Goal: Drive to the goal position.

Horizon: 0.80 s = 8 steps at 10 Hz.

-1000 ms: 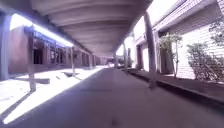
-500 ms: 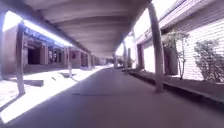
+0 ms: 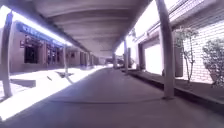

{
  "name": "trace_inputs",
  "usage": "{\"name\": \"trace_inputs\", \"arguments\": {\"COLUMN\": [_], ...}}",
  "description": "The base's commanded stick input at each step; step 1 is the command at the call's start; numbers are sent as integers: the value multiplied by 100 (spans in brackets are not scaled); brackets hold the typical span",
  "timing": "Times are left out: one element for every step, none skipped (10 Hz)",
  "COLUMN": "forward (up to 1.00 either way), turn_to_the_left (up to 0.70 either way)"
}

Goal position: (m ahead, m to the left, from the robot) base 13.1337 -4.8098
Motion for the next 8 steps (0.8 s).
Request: {"name": "trace_inputs", "arguments": {"forward": [85,85,85,85,85,85,85,85], "turn_to_the_left": [0,0,0,0,0,0,0,0]}}
